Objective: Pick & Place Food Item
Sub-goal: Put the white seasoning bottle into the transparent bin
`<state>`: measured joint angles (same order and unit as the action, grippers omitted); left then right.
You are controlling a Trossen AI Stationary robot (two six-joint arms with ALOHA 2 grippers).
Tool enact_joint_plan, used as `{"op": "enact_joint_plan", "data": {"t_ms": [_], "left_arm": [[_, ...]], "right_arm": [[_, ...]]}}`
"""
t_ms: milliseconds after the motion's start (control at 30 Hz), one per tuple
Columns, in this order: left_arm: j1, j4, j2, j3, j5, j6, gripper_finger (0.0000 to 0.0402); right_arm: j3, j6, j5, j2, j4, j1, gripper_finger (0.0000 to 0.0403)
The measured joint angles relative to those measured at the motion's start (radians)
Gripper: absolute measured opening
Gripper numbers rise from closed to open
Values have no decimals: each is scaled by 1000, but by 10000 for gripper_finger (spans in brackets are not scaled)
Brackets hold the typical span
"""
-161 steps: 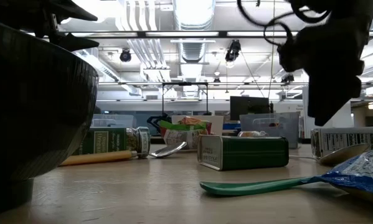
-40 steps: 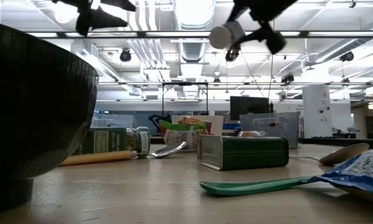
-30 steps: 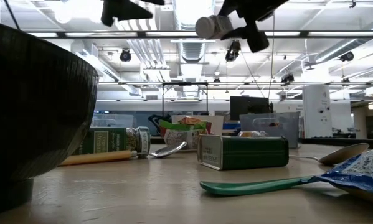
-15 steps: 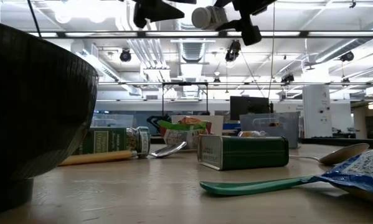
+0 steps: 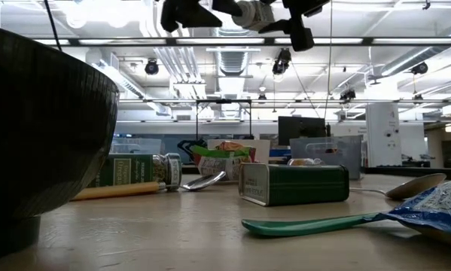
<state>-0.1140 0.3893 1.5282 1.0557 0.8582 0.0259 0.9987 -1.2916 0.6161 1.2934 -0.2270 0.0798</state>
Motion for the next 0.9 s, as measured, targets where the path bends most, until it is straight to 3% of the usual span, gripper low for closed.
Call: {"op": "enact_joint_plan", "data": {"t_ms": [167, 333, 467, 900], "left_arm": [[13, 3, -5, 0, -8, 23, 254], [13, 8, -6, 0, -117, 42, 254], [13, 27, -13, 0, -123, 134, 254], [13, 22, -19, 0, -154, 131, 262]], "right_arm": [[10, 13, 9, 0, 0, 1, 187], [10, 11, -1, 0, 0, 1, 187], [11, 9, 0, -1, -2, 2, 187], [11, 12, -8, 0, -16, 2, 187]]}}
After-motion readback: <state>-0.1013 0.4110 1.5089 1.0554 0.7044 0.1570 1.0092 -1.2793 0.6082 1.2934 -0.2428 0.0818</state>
